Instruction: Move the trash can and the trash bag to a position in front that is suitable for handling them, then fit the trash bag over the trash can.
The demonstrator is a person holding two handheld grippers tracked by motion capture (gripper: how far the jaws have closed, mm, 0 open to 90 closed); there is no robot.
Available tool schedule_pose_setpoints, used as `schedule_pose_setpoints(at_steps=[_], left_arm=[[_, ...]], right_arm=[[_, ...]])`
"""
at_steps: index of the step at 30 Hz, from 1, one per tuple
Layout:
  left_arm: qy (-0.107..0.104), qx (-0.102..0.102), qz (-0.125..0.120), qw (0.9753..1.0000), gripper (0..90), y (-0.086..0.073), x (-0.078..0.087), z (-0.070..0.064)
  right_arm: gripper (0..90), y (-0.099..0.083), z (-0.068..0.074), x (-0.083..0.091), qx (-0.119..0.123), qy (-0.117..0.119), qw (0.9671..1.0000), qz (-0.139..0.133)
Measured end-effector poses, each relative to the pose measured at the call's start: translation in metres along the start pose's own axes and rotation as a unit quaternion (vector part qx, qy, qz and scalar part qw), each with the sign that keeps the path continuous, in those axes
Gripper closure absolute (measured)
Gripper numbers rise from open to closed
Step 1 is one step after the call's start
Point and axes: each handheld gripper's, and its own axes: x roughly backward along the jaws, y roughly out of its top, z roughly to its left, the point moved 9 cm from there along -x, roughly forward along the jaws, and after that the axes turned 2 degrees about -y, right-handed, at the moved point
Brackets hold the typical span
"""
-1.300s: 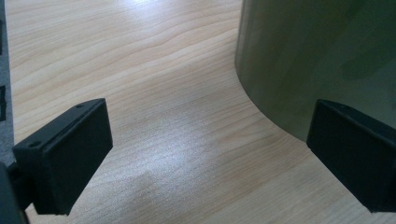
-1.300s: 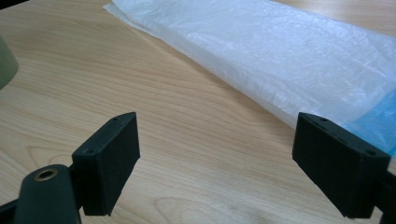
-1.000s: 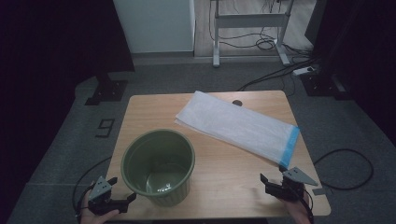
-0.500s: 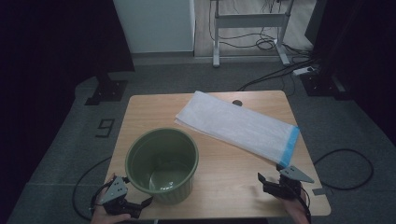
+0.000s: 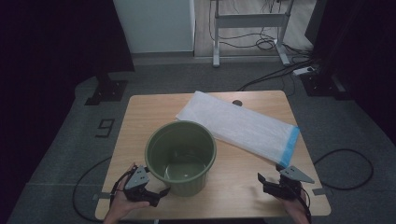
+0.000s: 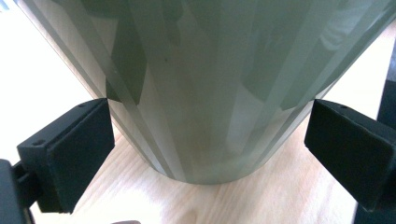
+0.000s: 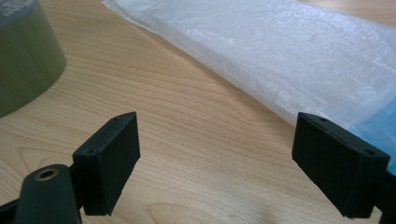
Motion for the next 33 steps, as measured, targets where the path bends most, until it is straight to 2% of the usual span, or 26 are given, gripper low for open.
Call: schedule_pose_setpoints(at_steps=[1, 2, 9, 11, 14, 15, 18, 19, 20, 25, 27, 30, 33], left_arm=[[0.000, 0.000, 0.000, 1.0000, 1.2, 0.000, 0.000, 0.000], [-0.005, -0.003, 0.002, 1.0000, 1.2, 0.006, -0.009, -0.002], [-0.011, -0.006, 0.005, 0.9999, 1.3, 0.022, -0.032, -0.008], [-0.014, -0.002, 0.003, 0.9999, 1.3, 0.026, -0.038, -0.010], [-0.012, 0.001, 0.006, 0.9999, 1.2, 0.027, -0.043, -0.011], [-0.004, 0.008, 0.007, 0.9999, 1.0, 0.025, -0.043, -0.011], [0.034, 0.029, 0.009, 0.9990, 3.2, 0.016, -0.032, -0.005], [0.034, 0.029, 0.009, 0.9990, 3.6, 0.016, -0.032, -0.005], [0.037, 0.045, 0.001, 0.9983, 3.4, 0.009, -0.022, -0.004], [0.055, 0.061, 0.011, 0.9965, 3.1, -0.012, -0.006, 0.001], [0.057, 0.071, 0.012, 0.9958, 3.1, -0.018, -0.002, 0.003], [0.063, 0.071, 0.022, 0.9952, 3.1, -0.027, 0.000, 0.006], [0.069, 0.076, 0.025, 0.9944, 3.2, -0.032, 0.001, 0.011]], right_arm=[[14.8, 0.000, -0.001, 0.001, 0.000, -0.001, 1.0000, -0.003], [14.9, 0.000, -0.002, 0.002, -0.001, -0.001, 1.0000, -0.002], [14.9, -0.003, -0.002, 0.004, -0.003, -0.001, 1.0000, -0.002], [14.9, -0.003, -0.001, 0.003, 0.000, 0.000, 1.0000, 0.000], [14.9, -0.005, 0.001, 0.002, 0.004, 0.003, 1.0000, 0.005], [14.9, -0.006, 0.002, 0.002, 0.005, 0.003, 1.0000, 0.008], [14.9, -0.006, 0.003, 0.002, 0.006, 0.002, 0.9999, 0.008], [14.9, -0.006, 0.003, 0.002, 0.007, 0.002, 1.0000, 0.007], [14.9, -0.005, 0.004, 0.003, 0.007, 0.002, 1.0000, 0.005], [14.9, -0.004, 0.006, 0.000, 0.014, 0.000, 0.9999, 0.007], [14.9, -0.004, 0.007, -0.002, 0.019, -0.002, 0.9998, 0.009], [15.0, 0.001, 0.009, -0.007, 0.027, -0.005, 0.9996, 0.012], [15.9, 0.012, 0.009, -0.020, 0.031, -0.014, 0.9993, 0.018]])
